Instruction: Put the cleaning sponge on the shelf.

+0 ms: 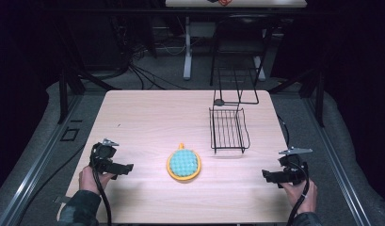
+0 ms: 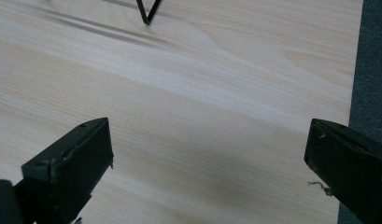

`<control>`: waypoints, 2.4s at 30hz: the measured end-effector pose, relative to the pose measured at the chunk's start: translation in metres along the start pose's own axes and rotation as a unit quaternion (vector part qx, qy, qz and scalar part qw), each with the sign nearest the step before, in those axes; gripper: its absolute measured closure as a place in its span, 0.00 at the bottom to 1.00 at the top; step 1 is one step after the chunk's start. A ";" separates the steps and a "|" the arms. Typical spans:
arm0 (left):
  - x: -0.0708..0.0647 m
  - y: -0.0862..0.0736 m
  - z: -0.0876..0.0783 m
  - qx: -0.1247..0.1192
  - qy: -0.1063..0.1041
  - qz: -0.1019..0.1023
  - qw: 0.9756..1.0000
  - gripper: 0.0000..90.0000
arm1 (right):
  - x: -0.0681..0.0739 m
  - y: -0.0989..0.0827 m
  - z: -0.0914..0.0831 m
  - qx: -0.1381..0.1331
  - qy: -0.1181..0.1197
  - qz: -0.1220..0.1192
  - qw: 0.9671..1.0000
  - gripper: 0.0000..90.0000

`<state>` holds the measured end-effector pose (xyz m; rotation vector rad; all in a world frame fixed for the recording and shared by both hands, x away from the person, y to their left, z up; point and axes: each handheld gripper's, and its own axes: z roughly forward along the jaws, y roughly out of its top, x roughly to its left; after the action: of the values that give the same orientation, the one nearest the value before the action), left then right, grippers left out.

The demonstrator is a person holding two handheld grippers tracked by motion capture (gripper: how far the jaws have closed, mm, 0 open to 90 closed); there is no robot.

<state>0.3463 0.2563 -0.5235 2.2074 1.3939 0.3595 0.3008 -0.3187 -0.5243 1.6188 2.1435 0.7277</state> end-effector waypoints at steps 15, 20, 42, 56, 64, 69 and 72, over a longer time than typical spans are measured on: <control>-0.025 0.018 0.002 -0.016 -0.026 0.028 0.999 0.00 | 0.000 -0.002 0.001 0.004 0.007 -0.003 1.000 0.01; -0.033 0.026 0.005 -0.018 -0.037 0.039 0.998 0.00 | -0.002 -0.002 0.001 0.005 0.009 -0.002 1.000 0.01; -0.056 0.046 0.017 -0.036 -0.073 0.048 0.996 0.00 | 0.000 -0.002 0.001 0.007 0.008 -0.007 1.000 0.02; -0.080 0.062 0.036 -0.028 -0.100 0.069 0.992 0.01 | 0.000 -0.002 0.002 0.010 0.010 -0.008 1.000 0.03; -0.095 0.071 0.052 -0.017 -0.108 0.076 0.991 0.00 | 0.000 -0.002 0.001 0.006 0.010 -0.006 1.000 0.03; -0.102 0.073 0.058 -0.015 -0.121 0.087 0.989 0.10 | 0.000 -0.002 0.001 0.006 0.011 -0.006 1.000 0.03; -0.107 0.075 0.064 -0.012 -0.125 0.094 0.988 0.18 | -0.001 -0.002 0.001 0.005 0.011 -0.007 1.000 0.03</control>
<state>0.3868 0.1171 -0.5326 2.2793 1.0482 0.1549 0.2999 -0.3196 -0.5267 1.6074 2.1747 0.7348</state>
